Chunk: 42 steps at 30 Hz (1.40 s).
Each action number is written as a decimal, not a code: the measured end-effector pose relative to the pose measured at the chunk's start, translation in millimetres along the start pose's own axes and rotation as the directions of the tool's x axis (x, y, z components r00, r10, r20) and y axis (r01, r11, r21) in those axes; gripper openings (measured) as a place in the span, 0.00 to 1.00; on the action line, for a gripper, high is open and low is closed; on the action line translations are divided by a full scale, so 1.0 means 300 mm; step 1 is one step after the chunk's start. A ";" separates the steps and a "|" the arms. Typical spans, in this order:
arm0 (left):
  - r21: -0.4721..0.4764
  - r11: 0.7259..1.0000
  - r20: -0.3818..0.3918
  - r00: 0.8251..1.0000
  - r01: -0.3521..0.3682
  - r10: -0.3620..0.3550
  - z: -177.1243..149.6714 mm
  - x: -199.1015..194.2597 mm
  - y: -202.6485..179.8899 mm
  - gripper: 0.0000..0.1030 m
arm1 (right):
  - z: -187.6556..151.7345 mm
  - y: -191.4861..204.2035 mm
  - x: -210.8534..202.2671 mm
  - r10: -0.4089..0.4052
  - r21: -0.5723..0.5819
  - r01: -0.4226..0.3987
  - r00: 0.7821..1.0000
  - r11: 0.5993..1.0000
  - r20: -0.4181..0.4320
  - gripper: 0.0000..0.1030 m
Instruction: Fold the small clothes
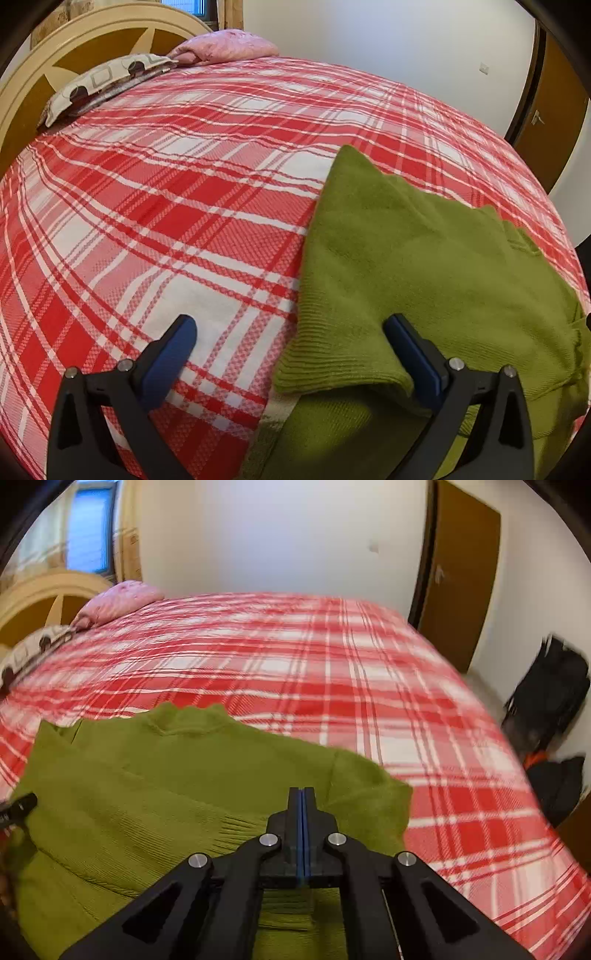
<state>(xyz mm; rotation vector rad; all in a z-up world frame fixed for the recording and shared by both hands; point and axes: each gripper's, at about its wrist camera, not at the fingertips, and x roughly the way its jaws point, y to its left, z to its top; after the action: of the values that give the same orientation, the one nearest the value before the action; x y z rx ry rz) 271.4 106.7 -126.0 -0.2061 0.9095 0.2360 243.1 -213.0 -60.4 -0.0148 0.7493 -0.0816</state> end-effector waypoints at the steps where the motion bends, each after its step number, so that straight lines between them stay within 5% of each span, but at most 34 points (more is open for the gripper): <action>1: 0.006 1.000 0.007 1.000 -0.009 0.009 -0.002 0.000 -0.006 1.00 | -0.005 -0.026 -0.017 0.064 0.044 -0.064 0.998 0.997 0.005 0.00; 5: -0.007 1.000 0.005 1.000 0.010 -0.010 0.007 0.012 0.000 1.00 | -0.033 -0.119 -0.048 0.259 0.218 -0.252 0.966 0.943 -0.007 0.00; 18: -0.016 0.999 0.013 0.999 0.030 -0.030 0.002 0.009 0.009 1.00 | -0.079 -0.049 0.026 0.317 0.216 -0.289 0.943 0.933 -0.106 0.04; 19: -0.016 0.999 0.013 0.999 0.031 -0.031 0.002 0.009 0.010 1.00 | -0.085 -0.045 0.027 0.326 0.219 -0.296 0.939 0.930 -0.114 0.08; 21: -0.016 0.999 0.013 0.999 0.031 -0.031 0.002 0.009 0.010 1.00 | -0.096 -0.042 0.025 0.385 0.234 -0.353 0.916 0.906 -0.110 0.52; 23: -0.017 0.999 0.014 0.999 0.031 -0.031 0.002 0.009 0.010 1.00 | -0.091 -0.034 0.009 0.408 0.231 -0.377 0.907 0.897 -0.105 0.66; 28: -0.017 0.999 0.014 0.999 0.032 -0.031 0.002 0.009 0.009 1.00 | -0.046 0.011 -0.096 0.160 0.069 -0.160 0.987 0.985 0.010 0.66; 32: -0.017 0.999 0.015 0.999 0.031 -0.031 0.002 0.009 0.010 1.00 | -0.028 0.006 0.020 0.123 0.057 -0.118 0.987 0.991 -0.102 0.61; 33: -0.017 0.999 0.014 0.999 0.032 -0.032 0.002 0.009 0.010 1.00 | -0.036 0.014 0.051 0.119 0.047 -0.114 0.985 0.992 -0.128 0.45; 35: -0.017 0.999 0.015 0.999 0.032 -0.032 0.002 0.009 0.010 1.00 | -0.059 0.048 0.088 0.082 -0.029 -0.087 0.987 0.996 -0.140 0.36; 37: -0.016 0.999 0.015 0.999 0.031 -0.031 0.002 0.009 0.010 1.00 | -0.060 0.102 0.082 0.074 -0.120 -0.089 0.989 0.989 -0.131 0.09; 42: -0.017 0.999 0.015 0.999 0.033 -0.033 0.001 0.010 0.011 1.00 | -0.014 0.153 0.005 -0.015 -0.208 0.009 1.000 0.978 -0.025 0.05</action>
<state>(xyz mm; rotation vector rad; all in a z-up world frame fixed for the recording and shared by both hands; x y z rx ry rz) 272.5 110.3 -128.4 -0.2347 0.8895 0.2145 244.4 -167.2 -66.6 -0.2177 0.7814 -0.0146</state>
